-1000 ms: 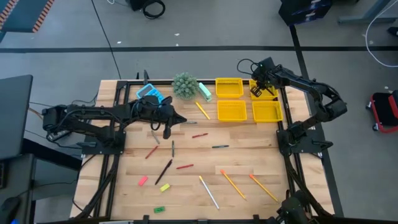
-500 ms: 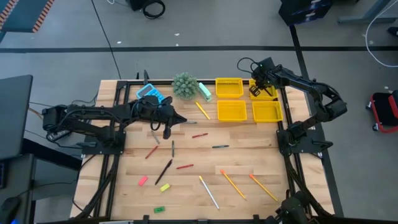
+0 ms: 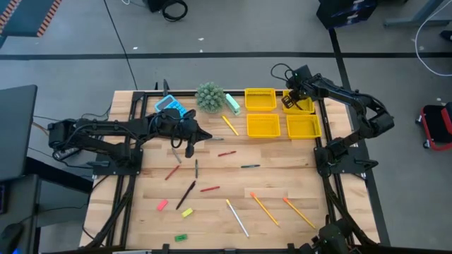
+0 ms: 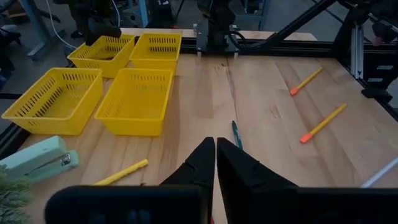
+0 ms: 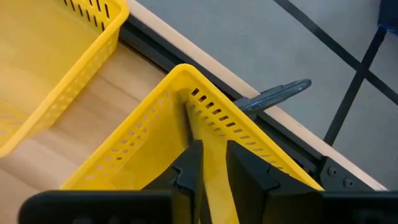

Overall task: Sort crayons/erasers/pens/pencils in bins
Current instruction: Put the bottom right black pen into the top right yellow bin, then put the right green crayon into the bottom left yellow bin

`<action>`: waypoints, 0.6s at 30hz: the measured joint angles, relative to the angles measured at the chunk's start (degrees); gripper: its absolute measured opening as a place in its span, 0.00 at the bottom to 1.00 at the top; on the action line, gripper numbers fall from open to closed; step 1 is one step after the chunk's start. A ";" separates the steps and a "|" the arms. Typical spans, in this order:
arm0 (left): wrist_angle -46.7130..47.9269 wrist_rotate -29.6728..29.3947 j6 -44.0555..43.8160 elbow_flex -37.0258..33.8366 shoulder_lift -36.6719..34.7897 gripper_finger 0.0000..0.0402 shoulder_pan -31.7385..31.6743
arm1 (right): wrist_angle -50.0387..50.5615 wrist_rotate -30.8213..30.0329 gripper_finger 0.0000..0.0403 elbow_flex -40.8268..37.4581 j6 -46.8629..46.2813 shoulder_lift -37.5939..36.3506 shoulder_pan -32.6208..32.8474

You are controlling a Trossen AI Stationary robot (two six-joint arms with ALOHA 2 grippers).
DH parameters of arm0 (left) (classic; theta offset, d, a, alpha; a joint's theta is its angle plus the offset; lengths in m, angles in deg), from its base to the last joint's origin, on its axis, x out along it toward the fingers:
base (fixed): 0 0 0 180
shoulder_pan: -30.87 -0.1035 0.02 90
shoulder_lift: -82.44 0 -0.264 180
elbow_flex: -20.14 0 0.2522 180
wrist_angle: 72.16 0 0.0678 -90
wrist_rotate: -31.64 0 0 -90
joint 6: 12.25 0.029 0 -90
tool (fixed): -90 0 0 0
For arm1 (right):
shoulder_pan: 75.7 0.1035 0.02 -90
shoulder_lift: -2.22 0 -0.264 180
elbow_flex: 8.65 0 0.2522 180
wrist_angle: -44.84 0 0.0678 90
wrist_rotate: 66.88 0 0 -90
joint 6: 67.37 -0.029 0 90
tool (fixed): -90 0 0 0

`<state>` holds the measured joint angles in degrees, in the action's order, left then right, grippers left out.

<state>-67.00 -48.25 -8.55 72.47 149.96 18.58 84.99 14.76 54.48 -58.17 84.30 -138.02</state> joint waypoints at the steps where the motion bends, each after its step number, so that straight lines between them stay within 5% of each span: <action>1: 0.00 0.00 0.01 0.00 0.00 0.07 0.00 | 0.00 0.00 0.22 0.00 0.19 0.00 0.00; 11: 0.59 0.00 -0.01 0.00 0.00 0.04 0.00 | 0.20 -0.02 0.29 0.00 0.09 -1.11 0.13; 18: 1.58 0.00 -0.03 0.00 0.00 0.06 0.00 | 0.61 3.17 0.30 0.00 -4.62 -9.27 2.91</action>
<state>-65.42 -48.25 -8.59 72.47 149.96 18.58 85.60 17.93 54.48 -62.79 75.04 -135.11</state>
